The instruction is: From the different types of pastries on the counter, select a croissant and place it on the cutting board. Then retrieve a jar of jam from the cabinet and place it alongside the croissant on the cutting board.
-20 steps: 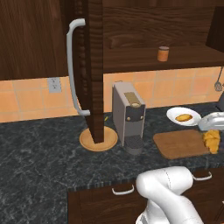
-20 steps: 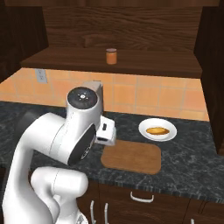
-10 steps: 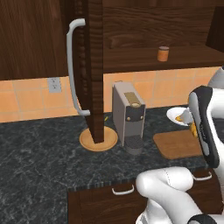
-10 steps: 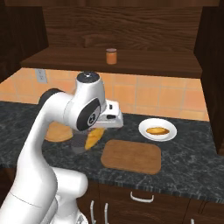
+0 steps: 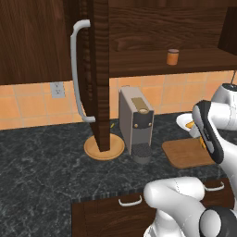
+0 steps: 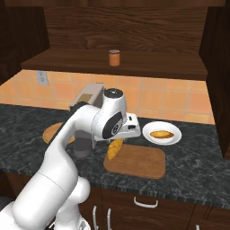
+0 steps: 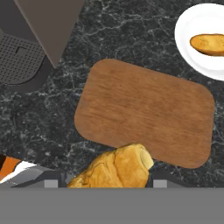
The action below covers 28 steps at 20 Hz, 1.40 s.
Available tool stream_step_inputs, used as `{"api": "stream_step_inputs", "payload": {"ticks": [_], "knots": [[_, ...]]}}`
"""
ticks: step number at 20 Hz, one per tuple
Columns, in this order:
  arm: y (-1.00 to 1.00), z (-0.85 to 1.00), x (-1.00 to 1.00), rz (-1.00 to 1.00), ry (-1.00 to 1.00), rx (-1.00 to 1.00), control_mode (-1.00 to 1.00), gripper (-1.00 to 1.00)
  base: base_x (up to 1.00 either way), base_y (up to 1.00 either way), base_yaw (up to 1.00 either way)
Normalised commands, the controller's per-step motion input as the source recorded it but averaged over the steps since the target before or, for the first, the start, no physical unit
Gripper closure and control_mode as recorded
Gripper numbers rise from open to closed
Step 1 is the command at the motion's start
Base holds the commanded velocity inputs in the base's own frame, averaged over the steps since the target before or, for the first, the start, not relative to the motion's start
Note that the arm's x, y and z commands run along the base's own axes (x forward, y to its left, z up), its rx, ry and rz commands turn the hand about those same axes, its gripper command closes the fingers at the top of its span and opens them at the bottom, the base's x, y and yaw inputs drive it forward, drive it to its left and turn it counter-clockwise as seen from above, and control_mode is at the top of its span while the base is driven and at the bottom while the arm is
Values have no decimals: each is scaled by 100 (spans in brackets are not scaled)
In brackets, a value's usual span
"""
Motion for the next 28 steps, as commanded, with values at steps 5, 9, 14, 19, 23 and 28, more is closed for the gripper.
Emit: {"api": "stream_step_inputs", "payload": {"ticks": [5, 9, 14, 19, 23, 28], "knots": [[1, -78, 38, 0, -9, 13, -100, 100, 0, 0, 0], [0, -55, 37, 0, 0, 11, -100, 100, 0, 0, 0], [0, -30, 45, 3, 0, 8, -100, 100, 0, 0, 0], [0, -28, 46, 4, 0, 7, -100, 100, 0, 0, 0], [-2, -56, 35, 4, 0, 0, -100, 100, 0, 0, 0], [1, -10, 32, 1, 2, 0, -100, -100, 0, 0, 0]]}}
